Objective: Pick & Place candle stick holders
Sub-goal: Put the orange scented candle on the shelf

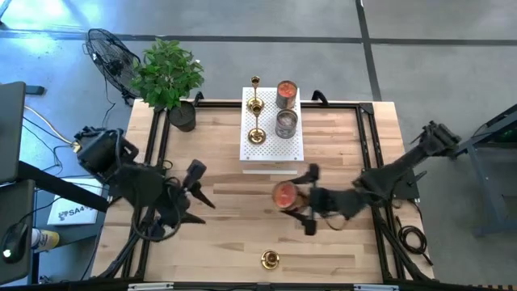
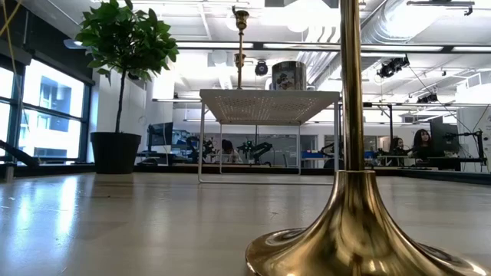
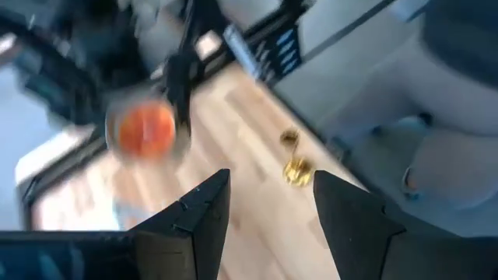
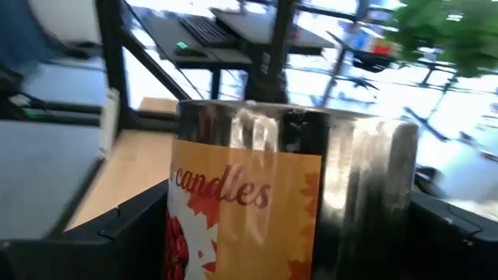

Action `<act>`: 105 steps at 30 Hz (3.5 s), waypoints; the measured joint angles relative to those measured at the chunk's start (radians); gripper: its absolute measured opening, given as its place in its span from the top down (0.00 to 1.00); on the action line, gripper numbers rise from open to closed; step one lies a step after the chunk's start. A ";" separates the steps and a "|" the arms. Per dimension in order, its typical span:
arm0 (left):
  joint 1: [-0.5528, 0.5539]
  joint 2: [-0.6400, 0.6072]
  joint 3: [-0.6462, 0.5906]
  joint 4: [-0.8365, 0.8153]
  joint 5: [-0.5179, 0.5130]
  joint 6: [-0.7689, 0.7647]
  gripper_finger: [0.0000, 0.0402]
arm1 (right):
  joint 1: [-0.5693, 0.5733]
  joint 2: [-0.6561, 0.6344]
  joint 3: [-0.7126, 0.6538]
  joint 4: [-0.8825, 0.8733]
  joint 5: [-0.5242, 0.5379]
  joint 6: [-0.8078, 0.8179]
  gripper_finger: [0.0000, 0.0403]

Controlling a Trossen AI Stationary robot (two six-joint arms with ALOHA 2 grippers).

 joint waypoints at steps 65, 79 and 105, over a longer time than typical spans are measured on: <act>-0.036 -0.468 -1.330 0.739 -0.490 -0.482 0.55 | -0.464 -0.057 -0.337 0.432 -0.278 -0.113 0.12; -0.036 -0.468 -1.330 0.738 -0.478 -0.482 0.55 | -0.458 -0.237 -0.337 0.198 -0.275 -0.089 0.12; -0.035 -0.467 -1.330 0.739 -0.560 -0.484 0.55 | -0.412 -0.929 -0.775 0.168 -0.383 -0.048 0.12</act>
